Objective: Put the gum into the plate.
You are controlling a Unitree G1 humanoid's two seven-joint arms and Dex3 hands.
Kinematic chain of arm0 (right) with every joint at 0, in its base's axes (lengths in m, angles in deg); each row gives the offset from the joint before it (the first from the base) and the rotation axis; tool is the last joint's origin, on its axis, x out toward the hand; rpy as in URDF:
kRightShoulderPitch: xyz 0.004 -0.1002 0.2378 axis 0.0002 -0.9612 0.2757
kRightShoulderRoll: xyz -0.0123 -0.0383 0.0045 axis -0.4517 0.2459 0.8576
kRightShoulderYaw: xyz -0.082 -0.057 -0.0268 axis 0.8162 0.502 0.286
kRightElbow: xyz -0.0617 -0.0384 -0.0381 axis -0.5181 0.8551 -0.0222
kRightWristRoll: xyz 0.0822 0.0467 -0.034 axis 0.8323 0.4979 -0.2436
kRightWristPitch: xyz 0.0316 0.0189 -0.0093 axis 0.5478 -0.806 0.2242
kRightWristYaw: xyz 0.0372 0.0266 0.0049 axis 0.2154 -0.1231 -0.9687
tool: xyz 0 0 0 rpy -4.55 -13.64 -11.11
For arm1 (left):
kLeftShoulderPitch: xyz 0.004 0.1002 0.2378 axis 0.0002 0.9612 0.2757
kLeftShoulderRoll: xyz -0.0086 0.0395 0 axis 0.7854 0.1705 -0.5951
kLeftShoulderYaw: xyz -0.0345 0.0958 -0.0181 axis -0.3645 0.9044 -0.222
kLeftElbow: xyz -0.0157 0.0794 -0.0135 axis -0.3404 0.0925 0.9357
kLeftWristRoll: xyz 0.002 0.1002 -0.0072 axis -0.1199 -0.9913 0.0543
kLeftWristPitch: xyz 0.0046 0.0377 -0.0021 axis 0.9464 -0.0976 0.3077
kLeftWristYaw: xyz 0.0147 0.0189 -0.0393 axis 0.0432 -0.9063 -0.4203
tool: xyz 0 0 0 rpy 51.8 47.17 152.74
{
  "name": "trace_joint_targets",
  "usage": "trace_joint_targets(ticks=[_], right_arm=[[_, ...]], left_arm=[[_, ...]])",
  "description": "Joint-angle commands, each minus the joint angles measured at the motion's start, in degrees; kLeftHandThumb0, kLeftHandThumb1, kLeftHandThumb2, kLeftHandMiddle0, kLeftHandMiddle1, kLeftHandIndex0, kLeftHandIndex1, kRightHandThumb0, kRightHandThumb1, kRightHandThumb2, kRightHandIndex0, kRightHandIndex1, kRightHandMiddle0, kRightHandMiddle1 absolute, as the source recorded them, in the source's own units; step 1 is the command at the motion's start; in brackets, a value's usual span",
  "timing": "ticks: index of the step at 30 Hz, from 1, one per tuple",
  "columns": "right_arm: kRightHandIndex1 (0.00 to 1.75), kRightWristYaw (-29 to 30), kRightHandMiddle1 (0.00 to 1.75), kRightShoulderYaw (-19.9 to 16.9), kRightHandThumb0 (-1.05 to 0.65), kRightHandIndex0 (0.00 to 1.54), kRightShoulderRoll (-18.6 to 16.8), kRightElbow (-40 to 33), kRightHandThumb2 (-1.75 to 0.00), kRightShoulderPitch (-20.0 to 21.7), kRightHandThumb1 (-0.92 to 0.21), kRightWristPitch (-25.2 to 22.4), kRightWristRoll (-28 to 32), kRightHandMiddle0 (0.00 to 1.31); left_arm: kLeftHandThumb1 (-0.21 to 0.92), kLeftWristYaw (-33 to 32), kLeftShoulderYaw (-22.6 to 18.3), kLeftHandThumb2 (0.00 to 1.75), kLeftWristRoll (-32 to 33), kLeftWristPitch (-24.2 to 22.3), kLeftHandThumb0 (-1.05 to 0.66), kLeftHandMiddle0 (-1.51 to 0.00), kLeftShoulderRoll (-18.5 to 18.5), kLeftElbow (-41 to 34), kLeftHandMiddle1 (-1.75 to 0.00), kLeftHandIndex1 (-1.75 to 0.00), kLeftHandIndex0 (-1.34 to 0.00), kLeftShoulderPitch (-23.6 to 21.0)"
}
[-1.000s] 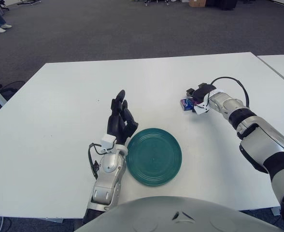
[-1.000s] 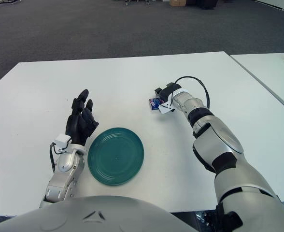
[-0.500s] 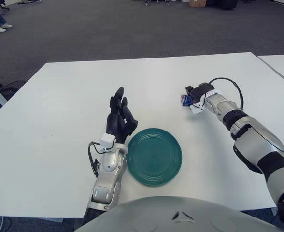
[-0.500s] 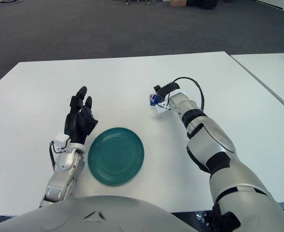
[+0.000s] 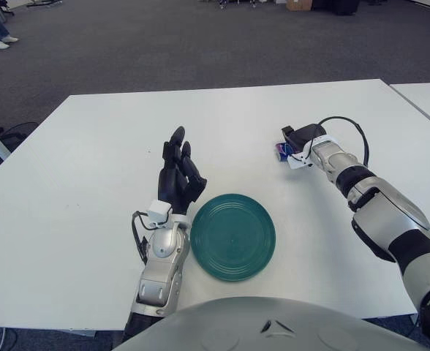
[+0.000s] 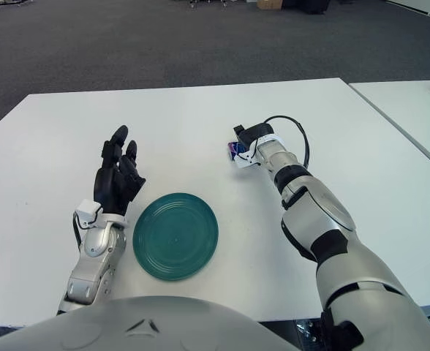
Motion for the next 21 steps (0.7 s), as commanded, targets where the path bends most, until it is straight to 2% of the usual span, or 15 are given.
trace_joint_targets(ticks=[1, 12, 16, 21], right_arm=[[1.75, -0.7, 1.75, -0.3, -0.41, 0.86, -0.1, -0.3, -0.99, 0.3, -0.57, 0.3, 0.8, 0.42], [1.75, 0.0, 1.75, -0.6, -0.42, 0.95, 0.9, -0.6, -1.06, 1.4, -0.52, 2.2, 1.5, 0.46], [1.75, 0.0, 1.75, -2.4, -0.43, 0.98, 1.9, -2.4, -1.07, 3.6, -0.51, 3.3, 2.8, 0.47], [1.75, 1.4, 1.75, -4.3, -0.43, 1.00, 2.9, -5.1, -1.08, 3.6, -0.50, 3.8, 3.9, 0.47]], left_arm=[[0.92, 0.5, -0.8, 0.95, 0.4, -0.6, -0.88, -0.24, -1.3, -0.5, 0.00, -0.55, 0.00, -1.4], [0.92, 1.2, -1.7, 0.93, 0.9, -1.3, -0.87, -0.26, -1.2, -1.0, -0.01, -0.60, 0.00, -1.8], [0.92, 1.6, -2.3, 0.93, 1.2, -1.1, -0.88, -0.26, -0.8, -0.2, -0.01, -0.60, 0.00, -1.8], [0.92, 2.2, -3.4, 0.94, 1.5, -0.6, -0.87, -0.27, -0.6, 1.8, -0.01, -0.60, 0.00, -1.7]])
